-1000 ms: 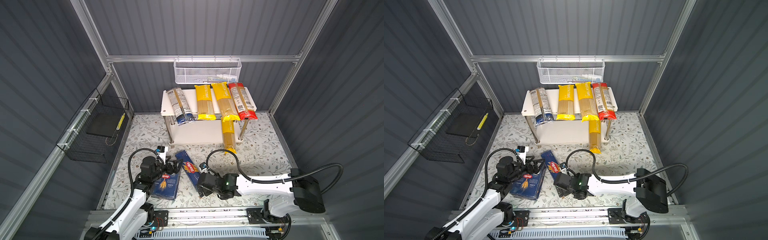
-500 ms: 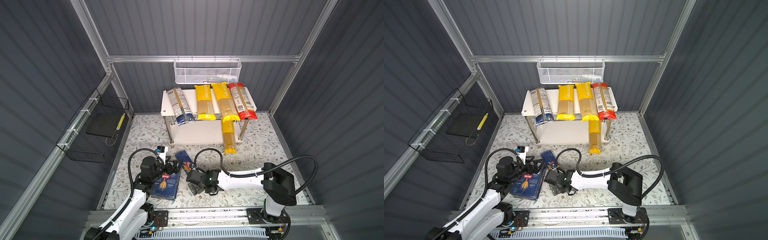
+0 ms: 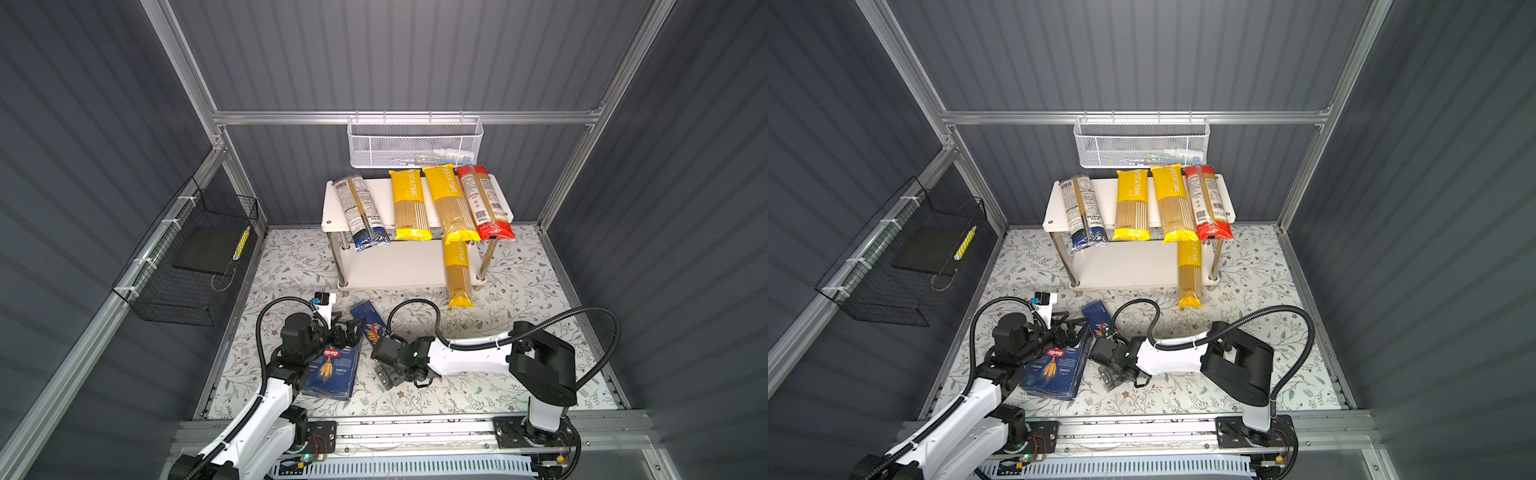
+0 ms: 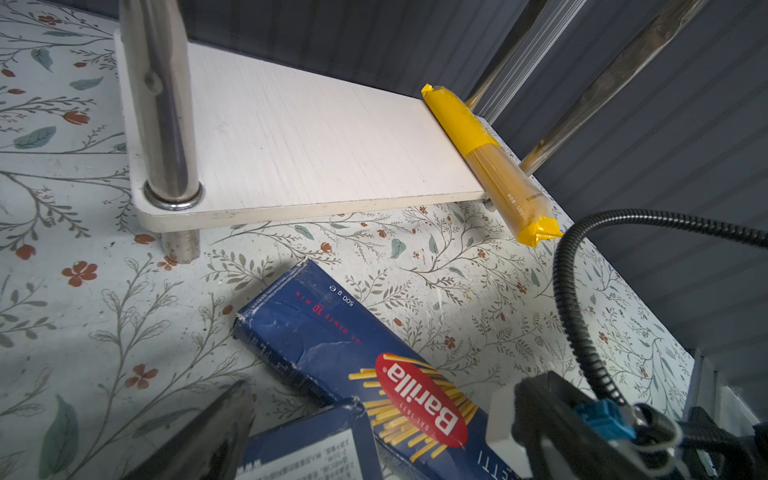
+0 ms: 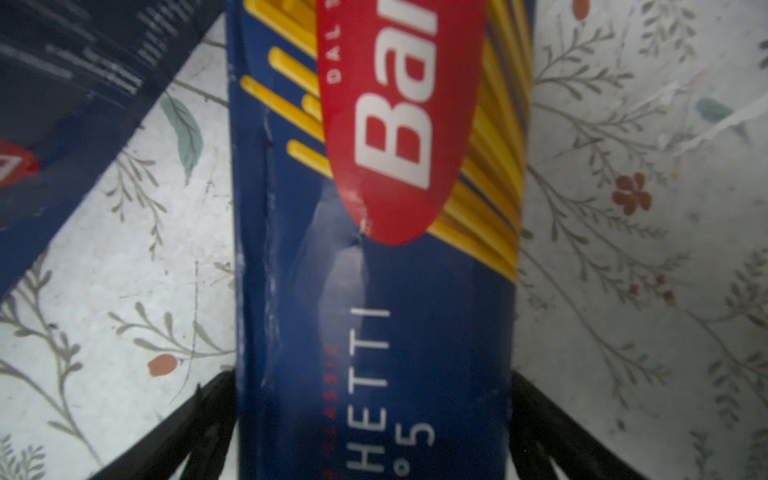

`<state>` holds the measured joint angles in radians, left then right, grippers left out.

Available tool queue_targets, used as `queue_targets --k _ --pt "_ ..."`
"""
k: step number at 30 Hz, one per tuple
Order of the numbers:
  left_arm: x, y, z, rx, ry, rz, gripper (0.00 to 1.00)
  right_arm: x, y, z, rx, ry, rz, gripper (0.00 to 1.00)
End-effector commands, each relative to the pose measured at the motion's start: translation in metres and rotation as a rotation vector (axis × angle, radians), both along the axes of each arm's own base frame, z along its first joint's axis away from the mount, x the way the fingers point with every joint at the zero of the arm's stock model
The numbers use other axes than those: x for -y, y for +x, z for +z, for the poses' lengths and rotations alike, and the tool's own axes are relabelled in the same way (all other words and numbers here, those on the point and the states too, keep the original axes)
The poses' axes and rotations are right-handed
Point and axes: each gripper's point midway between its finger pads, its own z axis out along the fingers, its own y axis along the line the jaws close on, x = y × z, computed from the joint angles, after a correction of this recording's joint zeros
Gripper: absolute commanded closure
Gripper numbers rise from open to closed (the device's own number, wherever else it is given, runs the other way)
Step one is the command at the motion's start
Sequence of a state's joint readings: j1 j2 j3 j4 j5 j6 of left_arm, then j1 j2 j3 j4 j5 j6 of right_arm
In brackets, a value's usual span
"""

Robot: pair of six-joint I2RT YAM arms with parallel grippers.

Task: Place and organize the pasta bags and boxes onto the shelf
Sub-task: 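Lift the Barilla box and swing it upright toward the shelf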

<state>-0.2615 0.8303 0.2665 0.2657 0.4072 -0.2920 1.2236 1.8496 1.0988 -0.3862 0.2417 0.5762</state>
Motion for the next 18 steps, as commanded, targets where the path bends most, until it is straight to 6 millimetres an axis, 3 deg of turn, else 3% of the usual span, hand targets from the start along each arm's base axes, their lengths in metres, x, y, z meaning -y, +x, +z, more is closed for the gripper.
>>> queue_targets --k 1,18 --pt "0.0022 -0.0025 -0.0023 0.004 0.009 -0.016 0.01 0.0038 -0.0042 -0.0115 -0.049 -0.015 -0.012 0.01" --pt "0.002 -0.0028 -0.0018 0.009 0.008 -0.016 0.01 0.0061 -0.0017 -0.0073 -0.024 0.067 -0.063 0.17"
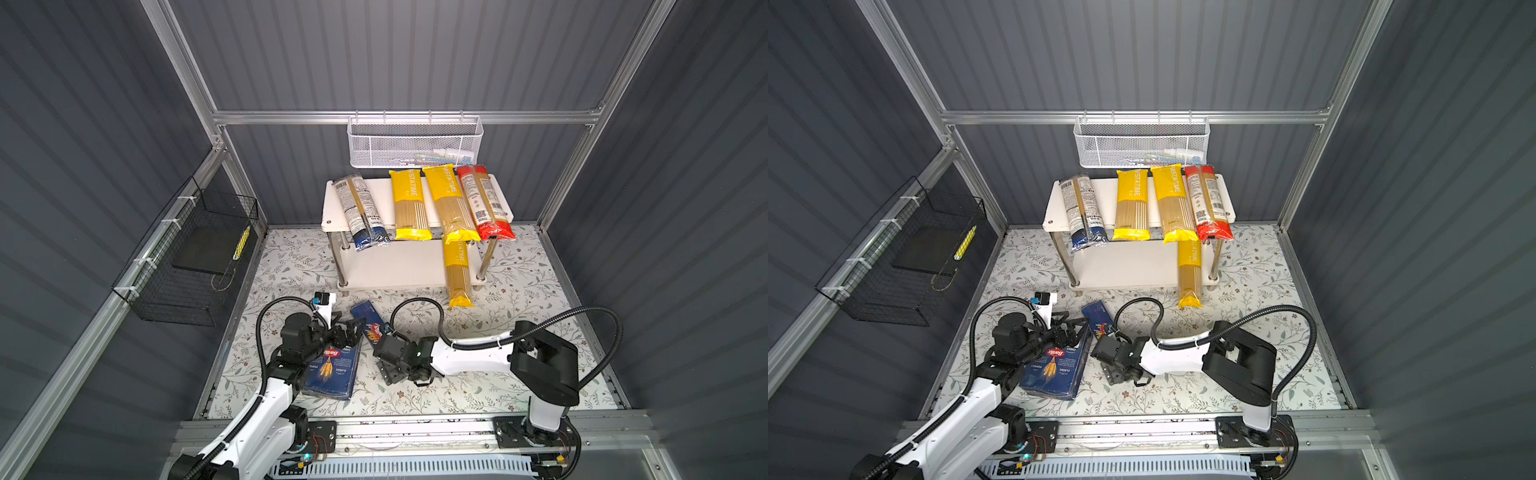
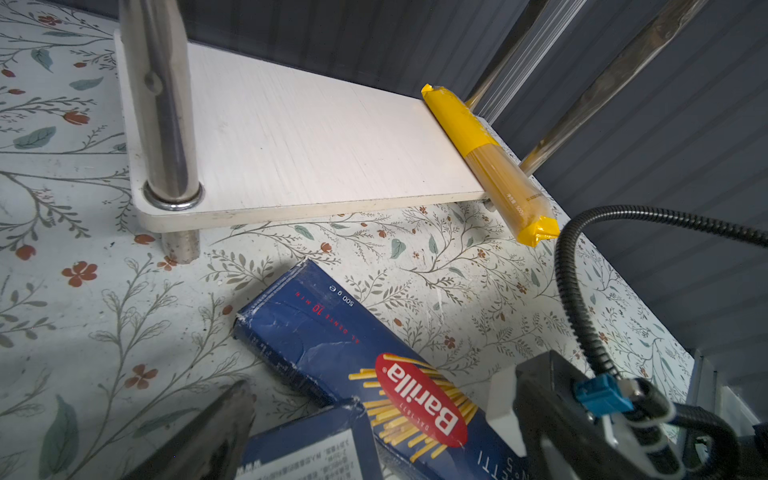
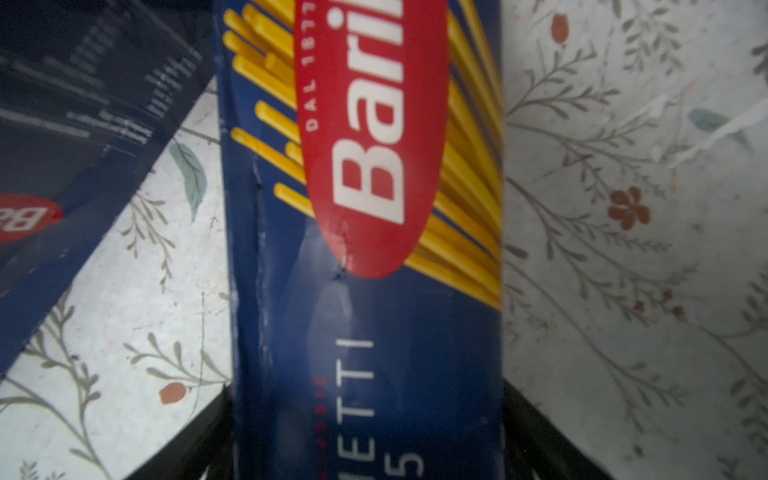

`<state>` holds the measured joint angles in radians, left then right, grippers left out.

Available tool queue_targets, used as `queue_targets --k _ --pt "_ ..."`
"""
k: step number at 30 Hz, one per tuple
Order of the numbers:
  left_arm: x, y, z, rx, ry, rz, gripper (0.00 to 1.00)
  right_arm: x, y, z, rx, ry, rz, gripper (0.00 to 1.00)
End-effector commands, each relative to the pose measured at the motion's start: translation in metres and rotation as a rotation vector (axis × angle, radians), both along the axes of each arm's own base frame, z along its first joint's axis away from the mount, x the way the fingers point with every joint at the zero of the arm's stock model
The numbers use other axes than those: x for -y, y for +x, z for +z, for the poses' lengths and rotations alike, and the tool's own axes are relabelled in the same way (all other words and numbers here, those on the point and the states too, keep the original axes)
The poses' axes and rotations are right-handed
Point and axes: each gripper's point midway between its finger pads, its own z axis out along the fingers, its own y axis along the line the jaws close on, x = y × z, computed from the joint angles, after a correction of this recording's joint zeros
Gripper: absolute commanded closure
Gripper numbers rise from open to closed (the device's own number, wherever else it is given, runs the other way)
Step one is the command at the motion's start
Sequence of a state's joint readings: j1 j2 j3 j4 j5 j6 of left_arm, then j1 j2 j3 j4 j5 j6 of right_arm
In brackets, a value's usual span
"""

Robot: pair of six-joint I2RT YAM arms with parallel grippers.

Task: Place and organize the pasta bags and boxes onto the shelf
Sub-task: 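Lift the Barilla box and swing it upright toward the shelf, then carry the Barilla box to the lower tier beside the yellow bag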

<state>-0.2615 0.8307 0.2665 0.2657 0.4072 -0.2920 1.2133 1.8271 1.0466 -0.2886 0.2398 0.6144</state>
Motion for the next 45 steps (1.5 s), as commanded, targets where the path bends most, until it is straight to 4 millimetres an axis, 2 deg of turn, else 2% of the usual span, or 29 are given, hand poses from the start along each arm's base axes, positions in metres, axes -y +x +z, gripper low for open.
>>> queue_targets --k 1,7,18,31,38,45 --pt "0.002 -0.003 -0.002 0.008 0.008 -0.016 0.0 0.009 -0.007 -0.007 -0.035 -0.004 -0.019 0.18" --pt "0.002 -0.003 -0.002 0.009 0.008 -0.015 0.01 0.006 -0.007 0.001 -0.031 0.014 -0.021 0.27" --pt "0.003 -0.003 -0.005 0.0 0.002 -0.021 0.0 0.015 -0.002 0.014 0.006 0.041 -0.08 0.41" --pt "0.0 -0.003 -0.004 0.004 0.01 0.0 0.01 0.019 0.003 0.054 0.073 0.183 -0.128 0.48" --pt "0.0 -0.002 -0.004 0.003 0.01 0.001 0.0 0.03 0.006 0.078 0.123 0.263 -0.167 0.55" --pt "-0.001 -0.003 -0.004 0.004 0.011 0.002 0.0 0.051 0.011 0.112 0.217 0.341 -0.199 0.6"
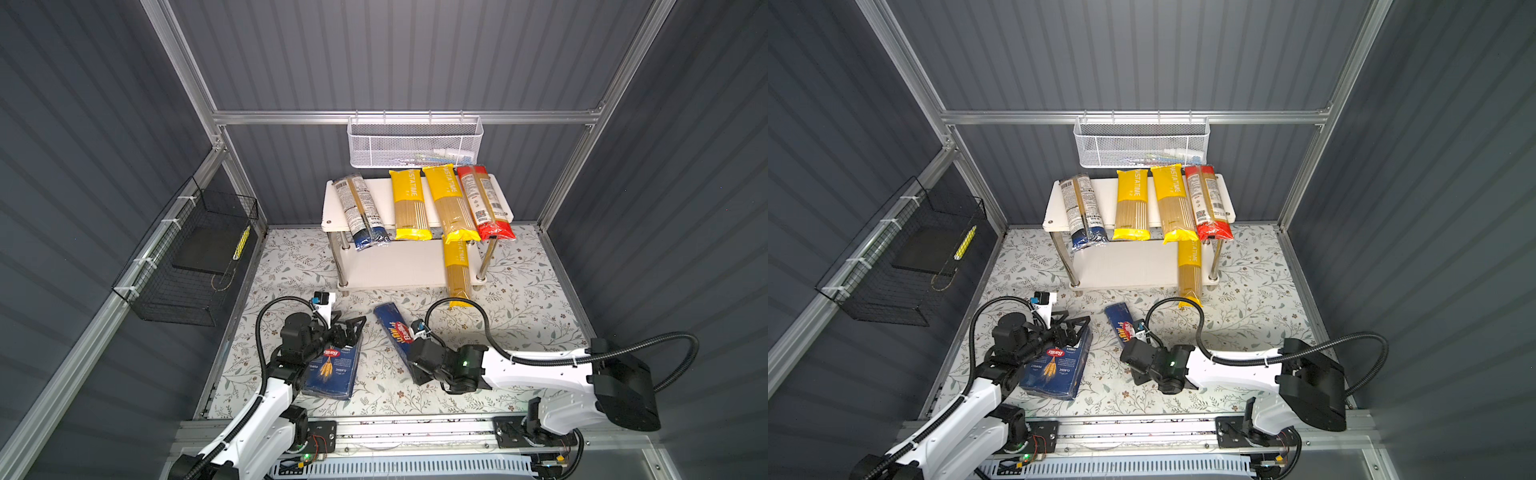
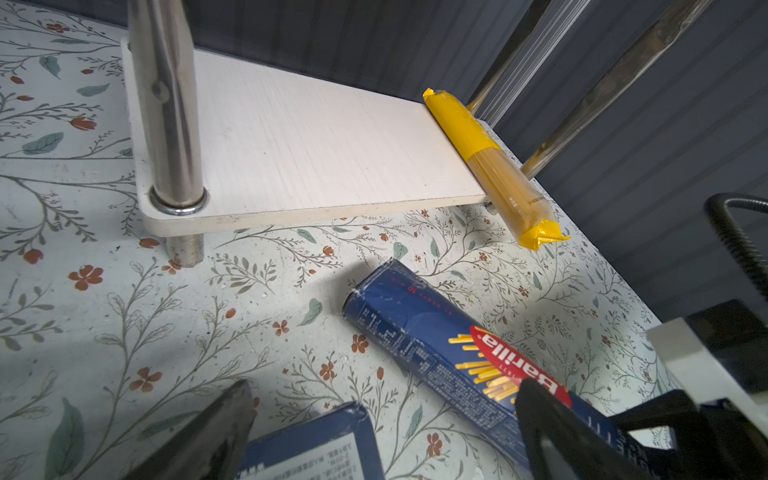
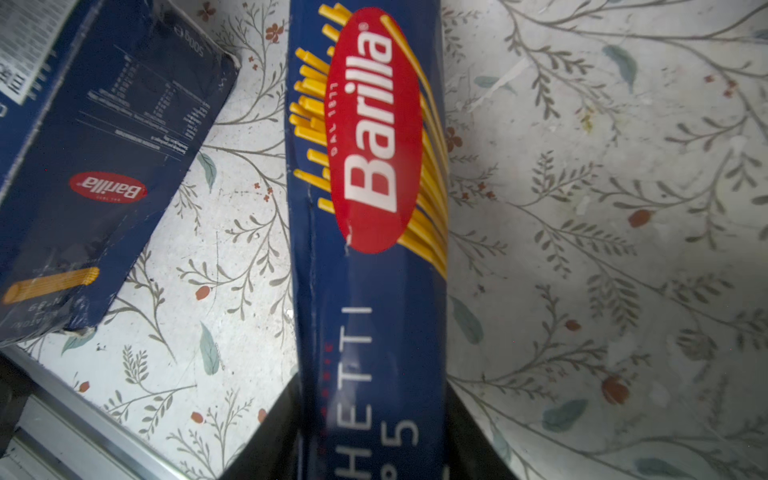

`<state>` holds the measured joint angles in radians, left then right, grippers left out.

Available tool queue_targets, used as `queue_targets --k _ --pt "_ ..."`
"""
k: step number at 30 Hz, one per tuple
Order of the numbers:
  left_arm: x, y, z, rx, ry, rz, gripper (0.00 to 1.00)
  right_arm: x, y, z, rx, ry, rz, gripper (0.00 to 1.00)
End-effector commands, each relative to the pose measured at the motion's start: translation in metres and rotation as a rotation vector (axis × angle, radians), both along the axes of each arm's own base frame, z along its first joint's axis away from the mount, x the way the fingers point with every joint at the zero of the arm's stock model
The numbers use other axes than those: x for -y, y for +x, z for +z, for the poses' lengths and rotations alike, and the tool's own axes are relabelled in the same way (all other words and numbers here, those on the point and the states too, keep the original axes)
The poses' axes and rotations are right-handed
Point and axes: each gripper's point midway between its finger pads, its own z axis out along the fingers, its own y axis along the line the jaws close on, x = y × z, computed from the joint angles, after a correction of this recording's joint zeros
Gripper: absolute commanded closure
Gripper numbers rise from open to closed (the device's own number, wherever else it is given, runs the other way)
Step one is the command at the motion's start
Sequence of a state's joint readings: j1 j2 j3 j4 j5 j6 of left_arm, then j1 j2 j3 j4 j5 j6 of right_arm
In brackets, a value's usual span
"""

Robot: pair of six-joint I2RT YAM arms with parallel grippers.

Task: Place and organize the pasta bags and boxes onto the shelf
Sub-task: 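Carry the Barilla box to the lower tier beside the yellow bag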

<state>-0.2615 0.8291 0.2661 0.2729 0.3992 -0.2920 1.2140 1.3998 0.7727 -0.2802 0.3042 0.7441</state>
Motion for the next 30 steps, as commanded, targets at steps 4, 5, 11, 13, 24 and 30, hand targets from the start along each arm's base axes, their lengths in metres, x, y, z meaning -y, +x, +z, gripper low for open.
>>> queue_targets --k 4,5,11,13,24,30 --pt "0.0 -0.004 -0.005 -0.004 0.01 -0.005 0.01 0.003 0.025 0.072 0.211 0.18 -0.091 0.62" --pt "0.0 -0.004 -0.005 -0.004 0.011 -0.005 0.0 0.007 0.026 0.077 0.224 0.187 -0.1 0.63" --pt "0.001 -0.004 -0.005 -0.004 0.009 -0.007 0.0 0.03 0.03 0.104 0.297 0.226 -0.157 0.63" --pt "0.001 -0.003 -0.005 -0.004 0.01 -0.007 0.0 0.036 0.034 0.108 0.317 0.219 -0.181 0.63" --pt "0.0 -0.004 -0.005 -0.002 0.009 -0.006 0.0 0.056 0.071 0.132 0.353 0.209 -0.286 0.63" --pt "0.0 -0.004 -0.004 -0.001 0.009 -0.005 0.01 0.055 0.095 0.139 0.362 0.188 -0.295 0.63"
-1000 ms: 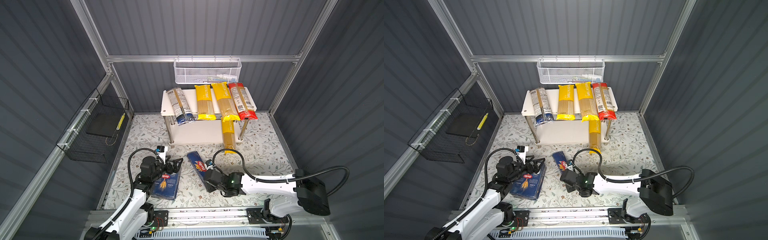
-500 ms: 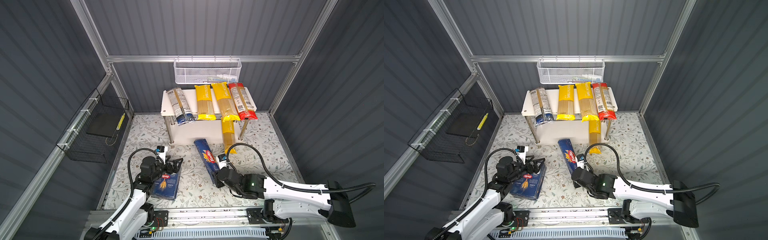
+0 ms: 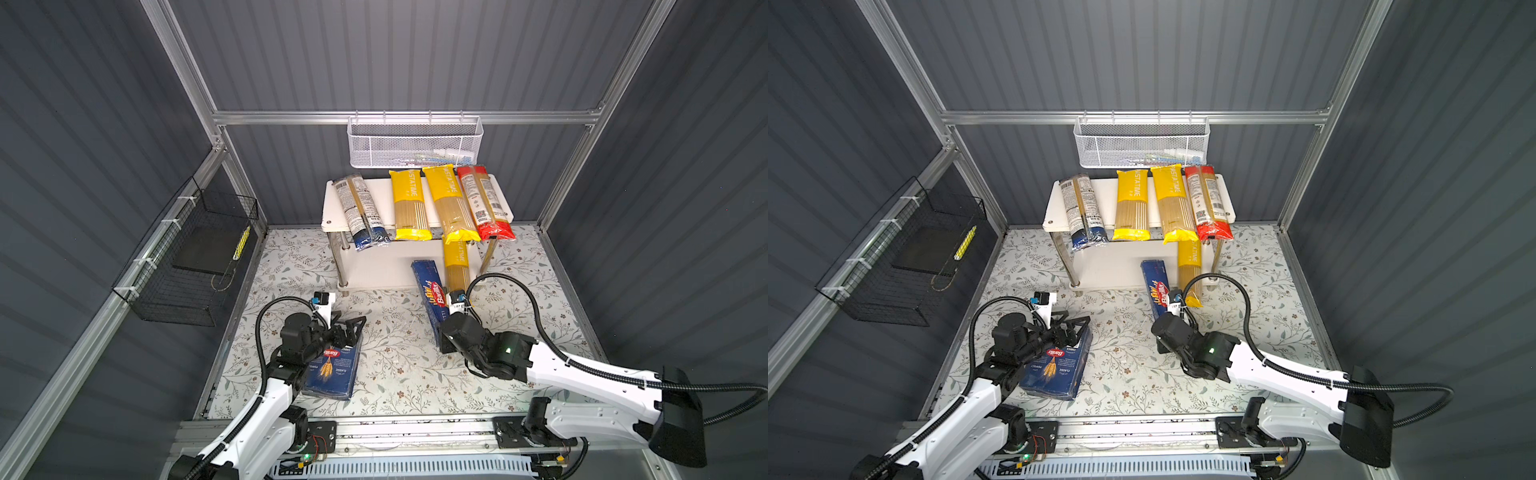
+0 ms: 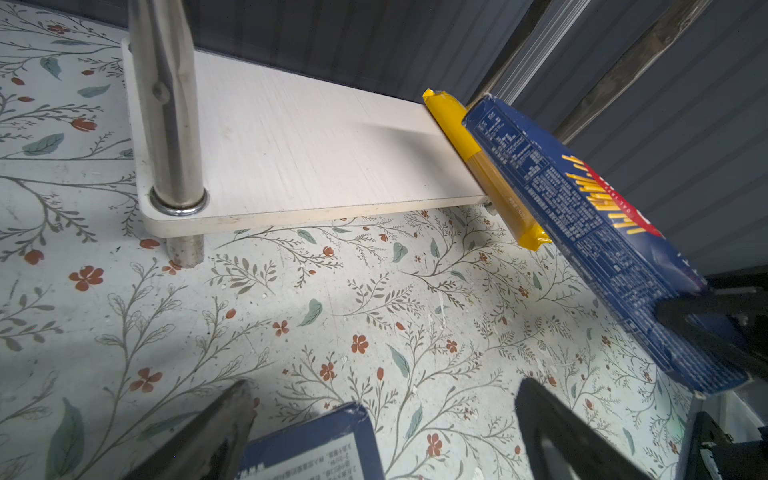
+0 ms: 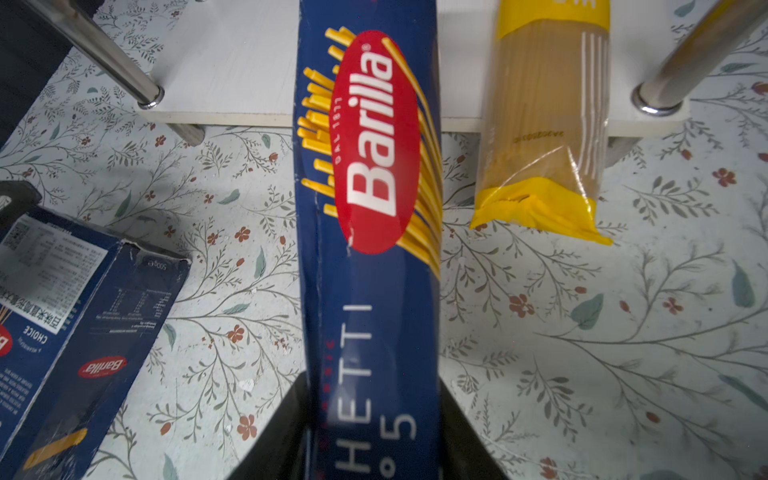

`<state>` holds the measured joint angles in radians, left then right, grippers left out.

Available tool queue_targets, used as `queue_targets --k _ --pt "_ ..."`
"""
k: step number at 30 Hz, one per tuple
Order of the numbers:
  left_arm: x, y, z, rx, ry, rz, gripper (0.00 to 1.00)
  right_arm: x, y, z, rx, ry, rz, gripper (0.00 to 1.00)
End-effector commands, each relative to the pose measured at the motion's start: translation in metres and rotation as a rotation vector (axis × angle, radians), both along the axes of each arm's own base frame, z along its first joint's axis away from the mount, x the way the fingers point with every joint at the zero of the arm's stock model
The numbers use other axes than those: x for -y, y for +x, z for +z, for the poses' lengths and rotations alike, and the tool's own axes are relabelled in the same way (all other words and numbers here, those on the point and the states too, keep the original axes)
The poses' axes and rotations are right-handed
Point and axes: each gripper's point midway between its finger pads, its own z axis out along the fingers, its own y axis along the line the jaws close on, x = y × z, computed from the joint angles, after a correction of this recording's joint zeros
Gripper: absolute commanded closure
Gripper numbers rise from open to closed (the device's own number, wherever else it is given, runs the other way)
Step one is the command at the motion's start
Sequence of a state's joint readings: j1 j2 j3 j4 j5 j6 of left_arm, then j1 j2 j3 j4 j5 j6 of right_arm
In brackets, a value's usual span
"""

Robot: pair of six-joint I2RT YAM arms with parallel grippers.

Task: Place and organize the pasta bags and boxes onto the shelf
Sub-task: 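Carry the Barilla box to the lower tier beside the yellow bag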

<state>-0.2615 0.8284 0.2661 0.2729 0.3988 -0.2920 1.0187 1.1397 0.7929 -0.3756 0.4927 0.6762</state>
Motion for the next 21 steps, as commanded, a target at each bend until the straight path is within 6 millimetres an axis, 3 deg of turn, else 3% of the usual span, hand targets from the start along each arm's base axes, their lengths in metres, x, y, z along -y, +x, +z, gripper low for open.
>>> queue_targets --k 1,11,21 --pt "0.0 -0.004 -0.004 -0.001 0.009 -0.006 0.0 -0.018 0.031 0.056 0.143 0.108 -0.028 0.63" --pt "0.001 -0.004 -0.005 -0.004 0.009 -0.008 0.01 -0.022 0.073 0.061 0.163 0.128 -0.082 0.62" --pt "0.001 -0.004 -0.005 -0.002 0.01 -0.011 0.0 -0.022 0.106 0.048 0.148 0.152 -0.114 0.61"
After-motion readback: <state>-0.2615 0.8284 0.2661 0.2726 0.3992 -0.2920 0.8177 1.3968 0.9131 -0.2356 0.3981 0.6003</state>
